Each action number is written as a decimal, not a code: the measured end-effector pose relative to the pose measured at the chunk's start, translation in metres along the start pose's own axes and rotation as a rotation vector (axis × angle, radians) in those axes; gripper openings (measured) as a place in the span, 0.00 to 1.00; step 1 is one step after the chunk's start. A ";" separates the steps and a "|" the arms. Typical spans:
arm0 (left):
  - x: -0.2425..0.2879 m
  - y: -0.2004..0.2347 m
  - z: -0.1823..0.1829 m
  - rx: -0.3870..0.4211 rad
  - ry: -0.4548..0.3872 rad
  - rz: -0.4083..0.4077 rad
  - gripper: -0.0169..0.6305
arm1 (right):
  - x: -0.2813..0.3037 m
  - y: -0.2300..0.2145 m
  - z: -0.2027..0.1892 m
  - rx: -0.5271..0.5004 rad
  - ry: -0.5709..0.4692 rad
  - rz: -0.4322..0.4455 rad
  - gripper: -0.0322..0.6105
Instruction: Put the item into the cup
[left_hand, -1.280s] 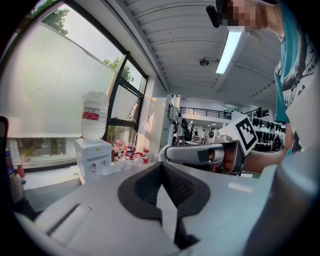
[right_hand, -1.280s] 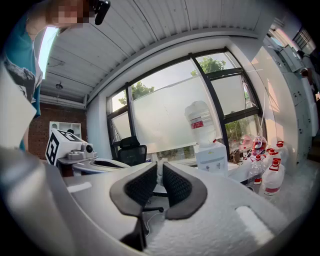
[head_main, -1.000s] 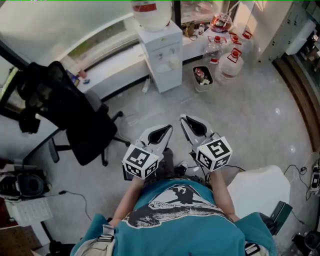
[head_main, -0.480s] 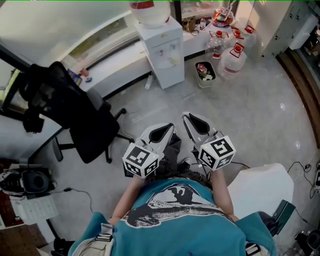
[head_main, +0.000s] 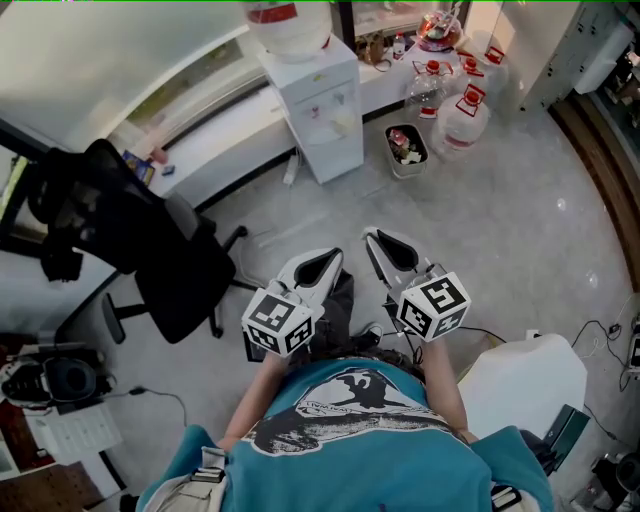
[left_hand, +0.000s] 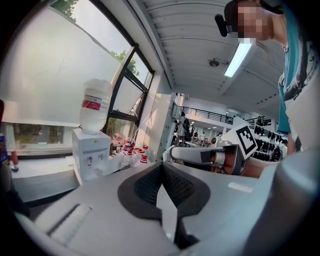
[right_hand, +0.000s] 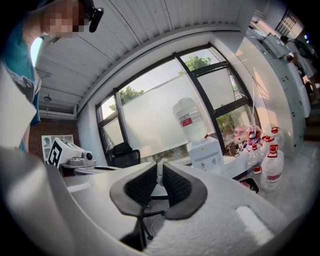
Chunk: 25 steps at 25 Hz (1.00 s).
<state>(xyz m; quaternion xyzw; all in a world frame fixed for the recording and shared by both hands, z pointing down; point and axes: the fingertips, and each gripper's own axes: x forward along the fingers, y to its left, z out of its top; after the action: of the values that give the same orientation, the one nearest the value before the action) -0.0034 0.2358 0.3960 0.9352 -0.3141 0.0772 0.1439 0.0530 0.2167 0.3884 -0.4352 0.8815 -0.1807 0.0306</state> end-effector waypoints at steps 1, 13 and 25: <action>0.005 0.008 0.001 -0.008 0.002 0.000 0.05 | 0.007 -0.006 0.002 0.000 0.003 -0.004 0.11; 0.073 0.143 0.046 0.026 0.036 -0.028 0.04 | 0.140 -0.073 0.024 0.044 0.075 -0.040 0.11; 0.115 0.228 0.068 0.000 0.040 -0.099 0.04 | 0.229 -0.104 0.039 0.035 0.140 -0.083 0.11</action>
<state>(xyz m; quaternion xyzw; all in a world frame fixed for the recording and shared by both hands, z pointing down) -0.0480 -0.0247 0.4089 0.9480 -0.2644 0.0885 0.1536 -0.0017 -0.0308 0.4118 -0.4569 0.8595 -0.2270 -0.0311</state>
